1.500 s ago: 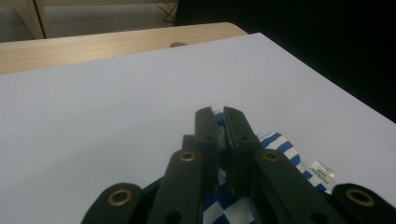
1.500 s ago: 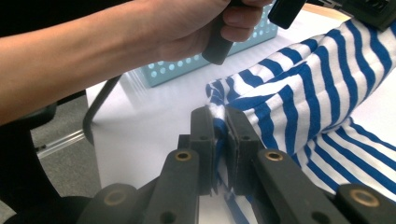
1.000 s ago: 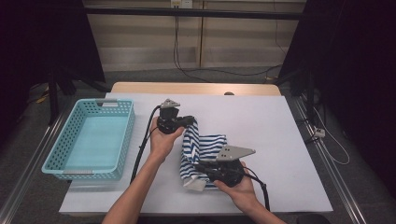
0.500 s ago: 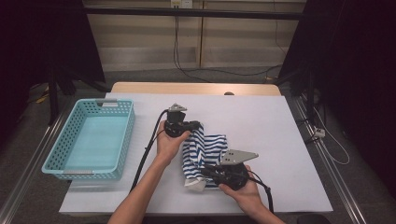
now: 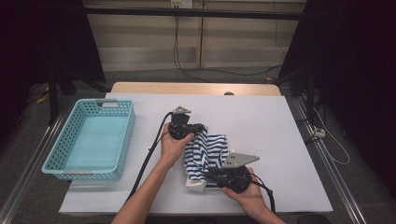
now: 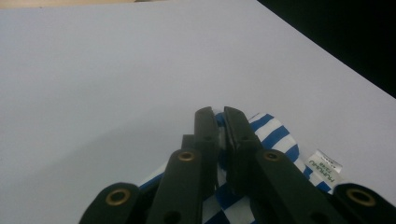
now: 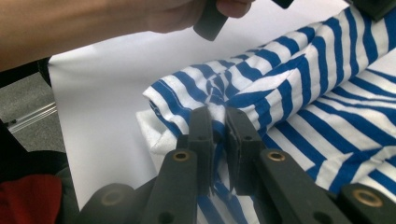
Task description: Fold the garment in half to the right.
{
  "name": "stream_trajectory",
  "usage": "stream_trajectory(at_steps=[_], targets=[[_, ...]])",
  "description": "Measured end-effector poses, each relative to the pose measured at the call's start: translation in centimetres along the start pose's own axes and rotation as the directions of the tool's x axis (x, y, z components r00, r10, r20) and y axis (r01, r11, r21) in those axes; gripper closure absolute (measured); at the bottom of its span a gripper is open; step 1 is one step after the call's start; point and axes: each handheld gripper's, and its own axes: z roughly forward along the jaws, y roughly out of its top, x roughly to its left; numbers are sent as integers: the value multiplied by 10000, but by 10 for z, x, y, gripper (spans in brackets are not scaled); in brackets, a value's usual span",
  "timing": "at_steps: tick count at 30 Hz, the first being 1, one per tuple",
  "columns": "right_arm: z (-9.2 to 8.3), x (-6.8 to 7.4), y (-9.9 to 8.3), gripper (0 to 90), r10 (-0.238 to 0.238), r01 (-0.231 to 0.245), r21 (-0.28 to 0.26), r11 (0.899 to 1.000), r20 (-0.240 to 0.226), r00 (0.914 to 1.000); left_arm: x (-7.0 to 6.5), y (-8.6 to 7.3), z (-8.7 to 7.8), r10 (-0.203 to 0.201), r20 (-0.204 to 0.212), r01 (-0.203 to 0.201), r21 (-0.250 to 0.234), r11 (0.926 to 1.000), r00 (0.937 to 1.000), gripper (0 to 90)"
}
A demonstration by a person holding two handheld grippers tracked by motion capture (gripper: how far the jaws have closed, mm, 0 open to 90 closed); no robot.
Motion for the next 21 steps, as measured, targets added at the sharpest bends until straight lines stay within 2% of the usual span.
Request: stream_trajectory(at_steps=[6,11,15,21], targets=[[-3,-3,-2,822,53,-54,57,10000,73,10000,0,0,3,74,120,-74,-51,10000,9999,848],[-4,-5,-7,819,137,-139,156,9998,128,9998,0,-2,8,204,49,-205,214,9996,9998,848],[-6,-7,-10,818,206,-210,224,9995,190,9996,-2,-3,11,118,83,-120,188,9998,9999,847],[-6,-8,-14,818,248,-251,264,9993,105,9996,-4,-3,13,237,84,-240,391,9989,9997,842]])
